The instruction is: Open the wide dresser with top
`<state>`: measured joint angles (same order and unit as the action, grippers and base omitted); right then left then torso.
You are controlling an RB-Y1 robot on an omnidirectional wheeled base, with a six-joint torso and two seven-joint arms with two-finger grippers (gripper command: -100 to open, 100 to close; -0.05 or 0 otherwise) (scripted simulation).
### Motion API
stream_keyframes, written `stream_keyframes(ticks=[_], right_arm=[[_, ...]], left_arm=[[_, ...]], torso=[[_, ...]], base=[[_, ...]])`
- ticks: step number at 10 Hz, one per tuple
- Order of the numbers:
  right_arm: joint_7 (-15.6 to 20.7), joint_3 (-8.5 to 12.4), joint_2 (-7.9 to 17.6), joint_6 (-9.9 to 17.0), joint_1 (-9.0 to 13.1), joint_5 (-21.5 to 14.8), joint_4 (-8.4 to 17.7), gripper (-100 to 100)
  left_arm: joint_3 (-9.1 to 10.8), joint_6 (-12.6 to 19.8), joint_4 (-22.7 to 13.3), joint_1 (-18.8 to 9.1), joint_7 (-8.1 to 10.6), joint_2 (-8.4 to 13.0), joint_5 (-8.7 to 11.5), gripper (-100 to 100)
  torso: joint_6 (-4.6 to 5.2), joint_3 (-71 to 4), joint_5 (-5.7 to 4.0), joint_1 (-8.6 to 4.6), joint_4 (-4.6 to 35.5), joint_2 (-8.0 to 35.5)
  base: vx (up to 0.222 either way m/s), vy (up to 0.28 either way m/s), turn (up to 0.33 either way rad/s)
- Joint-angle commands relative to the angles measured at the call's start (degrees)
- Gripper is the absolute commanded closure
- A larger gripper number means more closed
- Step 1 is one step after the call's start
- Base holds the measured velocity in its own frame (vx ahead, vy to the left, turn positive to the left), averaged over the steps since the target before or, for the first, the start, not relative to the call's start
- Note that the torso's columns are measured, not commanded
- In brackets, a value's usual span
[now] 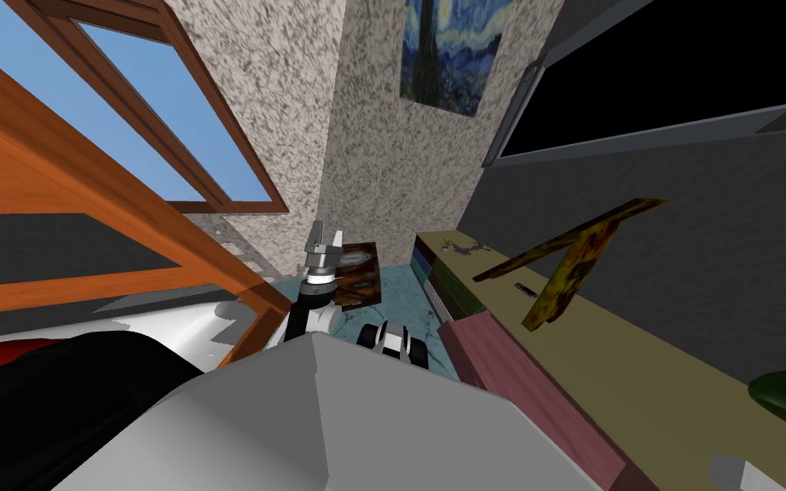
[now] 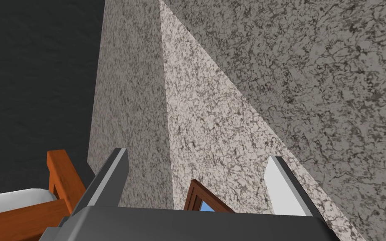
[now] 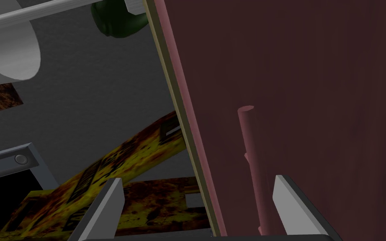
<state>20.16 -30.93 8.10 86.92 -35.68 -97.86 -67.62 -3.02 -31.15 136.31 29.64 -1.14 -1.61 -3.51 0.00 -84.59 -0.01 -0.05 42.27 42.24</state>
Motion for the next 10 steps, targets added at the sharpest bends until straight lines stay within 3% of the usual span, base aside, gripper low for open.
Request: stream_keyframes(ticks=[1,2,3,4,5,10], right_arm=[[2.0,-0.8,-0.2,0.6,-2.5,-1.0,-4.0,-100],[2.0,-0.8,-0.2,0.6,-2.5,-1.0,-4.3,-100],[3.1,-1.3,-0.4,0.9,-3.9,-1.6,-6.5,-100],[2.6,-1.3,-0.5,0.1,-3.4,-1.0,-5.2,-100],[2.9,-1.4,-0.6,0.0,-3.5,-1.0,-5.3,0],[2.9,-1.6,-0.7,-0.8,-3.6,-0.7,-4.9,0]], left_arm=[[0.0,0.0,0.0,0.0,0.0,0.0,0.0,0],[0.0,0.0,0.0,0.0,0.0,0.0,0.0,0],[0.0,0.0,0.0,0.0,0.0,0.0,0.0,0],[0.0,0.0,0.0,0.0,0.0,0.0,0.0,0],[-0.01,0.0,0.0,0.0,0.0,0.0,0.0,0],[-0.01,0.0,0.0,0.0,0.0,0.0,0.0,0]], torso=[[-0.03,0.0,0.1,0.12,0.0,0.0],[0.0,-0.1,0.27,0.29,0.1,0.1],[-0.01,-0.1,0.39,0.46,0.1,0.2],[0.0,-0.2,0.59,0.63,0.2,0.2],[0.0,-0.1,0.52,0.67,0.1,0.2],[0.0,0.0,0.19,0.23,0.1,0.1]], base=[[0.017,-0.038,-0.003],[0.011,-0.03,-0.003],[0.016,-0.03,-0.007],[0.009,-0.02,0.0],[0.003,-0.006,0.003],[0.0,0.0,0.0]])
